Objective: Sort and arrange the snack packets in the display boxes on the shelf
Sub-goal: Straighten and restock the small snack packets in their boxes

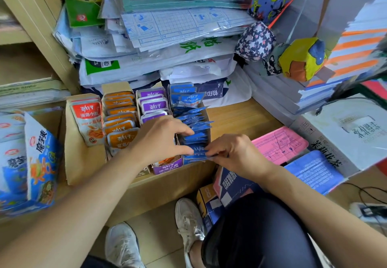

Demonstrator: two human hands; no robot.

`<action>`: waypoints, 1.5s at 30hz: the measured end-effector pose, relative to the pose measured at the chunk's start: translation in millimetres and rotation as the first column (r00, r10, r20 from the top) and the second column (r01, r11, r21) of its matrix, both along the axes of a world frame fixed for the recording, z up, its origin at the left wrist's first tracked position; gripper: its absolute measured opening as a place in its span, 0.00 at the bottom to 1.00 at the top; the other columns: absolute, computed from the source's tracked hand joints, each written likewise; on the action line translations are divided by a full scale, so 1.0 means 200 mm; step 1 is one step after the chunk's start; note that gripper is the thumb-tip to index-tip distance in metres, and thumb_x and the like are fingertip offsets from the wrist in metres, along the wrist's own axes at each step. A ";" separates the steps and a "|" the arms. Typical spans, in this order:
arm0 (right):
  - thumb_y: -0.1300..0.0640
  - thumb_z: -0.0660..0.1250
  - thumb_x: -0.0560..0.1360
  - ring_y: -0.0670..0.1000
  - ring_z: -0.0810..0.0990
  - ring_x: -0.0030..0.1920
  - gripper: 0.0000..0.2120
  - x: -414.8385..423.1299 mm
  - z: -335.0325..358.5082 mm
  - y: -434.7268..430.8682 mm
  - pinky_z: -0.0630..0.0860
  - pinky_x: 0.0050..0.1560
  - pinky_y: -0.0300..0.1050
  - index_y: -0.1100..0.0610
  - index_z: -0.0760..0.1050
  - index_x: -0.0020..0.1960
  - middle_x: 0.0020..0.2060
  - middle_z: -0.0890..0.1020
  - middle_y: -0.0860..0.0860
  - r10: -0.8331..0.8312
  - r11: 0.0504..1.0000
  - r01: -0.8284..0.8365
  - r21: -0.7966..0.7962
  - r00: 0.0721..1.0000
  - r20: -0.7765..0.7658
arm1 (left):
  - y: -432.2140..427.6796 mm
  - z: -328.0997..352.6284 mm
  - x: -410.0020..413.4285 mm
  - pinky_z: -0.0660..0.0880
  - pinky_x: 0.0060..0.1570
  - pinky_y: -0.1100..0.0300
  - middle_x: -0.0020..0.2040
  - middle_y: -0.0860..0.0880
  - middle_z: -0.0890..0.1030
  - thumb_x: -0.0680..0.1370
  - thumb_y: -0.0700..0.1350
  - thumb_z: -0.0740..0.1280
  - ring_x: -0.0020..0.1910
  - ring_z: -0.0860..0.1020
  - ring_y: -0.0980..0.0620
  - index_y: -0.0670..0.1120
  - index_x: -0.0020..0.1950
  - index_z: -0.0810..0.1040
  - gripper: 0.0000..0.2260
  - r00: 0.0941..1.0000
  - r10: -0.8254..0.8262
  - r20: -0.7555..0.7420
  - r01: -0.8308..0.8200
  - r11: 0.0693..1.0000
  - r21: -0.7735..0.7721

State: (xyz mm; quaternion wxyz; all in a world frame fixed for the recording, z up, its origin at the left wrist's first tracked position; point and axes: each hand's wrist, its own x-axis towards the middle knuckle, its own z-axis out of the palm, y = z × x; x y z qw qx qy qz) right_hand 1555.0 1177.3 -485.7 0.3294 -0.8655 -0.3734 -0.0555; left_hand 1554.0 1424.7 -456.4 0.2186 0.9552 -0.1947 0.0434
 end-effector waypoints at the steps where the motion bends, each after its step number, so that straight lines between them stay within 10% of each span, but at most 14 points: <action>1: 0.63 0.77 0.70 0.42 0.83 0.46 0.05 0.00 0.00 0.00 0.77 0.49 0.32 0.57 0.87 0.45 0.47 0.86 0.50 0.004 1.000 -0.004 -0.004 1.000 -0.011 | 0.00 0.00 0.01 0.77 0.52 0.53 0.54 0.59 0.83 0.66 0.63 0.78 0.53 0.78 0.57 0.57 0.60 0.84 0.24 1.000 -0.005 0.012 0.004 0.999 0.038; 9: 0.63 0.78 0.70 0.35 0.80 0.44 0.05 -0.01 -0.01 0.00 0.73 0.46 0.26 0.57 0.87 0.46 0.46 0.86 0.49 0.008 1.000 -0.009 -0.007 1.000 -0.026 | -0.03 -0.02 0.06 0.66 0.36 0.61 0.46 0.58 0.85 0.71 0.60 0.75 0.45 0.79 0.53 0.57 0.54 0.86 0.15 0.958 -0.091 0.274 0.004 0.953 0.303; 17: 0.59 0.75 0.72 0.44 0.82 0.43 0.05 -0.01 -0.01 -0.01 0.80 0.45 0.44 0.56 0.84 0.48 0.45 0.85 0.47 -0.029 0.999 0.029 -0.044 0.999 0.013 | -0.01 -0.03 0.11 0.61 0.32 0.63 0.39 0.57 0.85 0.78 0.55 0.70 0.42 0.82 0.54 0.57 0.46 0.87 0.07 0.952 -0.055 0.301 -0.042 0.950 0.308; 27: 0.60 0.77 0.71 0.38 0.79 0.41 0.05 0.00 0.00 0.01 0.77 0.45 0.34 0.56 0.85 0.47 0.43 0.86 0.47 -0.046 0.998 0.047 -0.044 0.999 0.021 | -0.05 0.08 0.11 0.68 0.42 0.57 0.55 0.56 0.83 0.66 0.69 0.74 0.54 0.80 0.51 0.61 0.64 0.80 0.28 0.995 0.007 0.102 -0.055 0.880 0.472; 36: 0.58 0.76 0.72 0.46 0.84 0.46 0.09 0.01 -0.02 0.01 0.81 0.48 0.44 0.58 0.86 0.53 0.47 0.86 0.50 -0.023 0.999 0.023 -0.031 1.000 -0.010 | -0.09 0.04 0.08 0.62 0.36 0.58 0.43 0.55 0.84 0.77 0.57 0.68 0.43 0.80 0.50 0.57 0.52 0.85 0.09 0.977 -0.083 0.195 -0.040 0.833 0.552; 41: 0.60 0.76 0.71 0.47 0.84 0.45 0.09 0.01 -0.04 0.02 0.81 0.48 0.46 0.58 0.86 0.52 0.47 0.86 0.51 -0.037 0.999 0.037 -0.006 0.999 -0.007 | -0.06 -0.03 0.10 0.58 0.31 0.59 0.36 0.54 0.80 0.80 0.49 0.63 0.36 0.78 0.52 0.53 0.44 0.85 0.11 0.962 -0.179 0.204 0.048 0.852 0.521; 45: 0.62 0.75 0.71 0.46 0.83 0.44 0.07 0.01 -0.05 0.03 0.80 0.47 0.45 0.58 0.87 0.49 0.44 0.86 0.50 -0.087 0.995 0.088 0.044 0.996 -0.009 | 0.02 -0.05 0.13 0.74 0.34 0.58 0.34 0.54 0.82 0.78 0.47 0.65 0.34 0.80 0.50 0.51 0.39 0.85 0.11 0.962 -0.130 0.241 0.069 0.966 0.248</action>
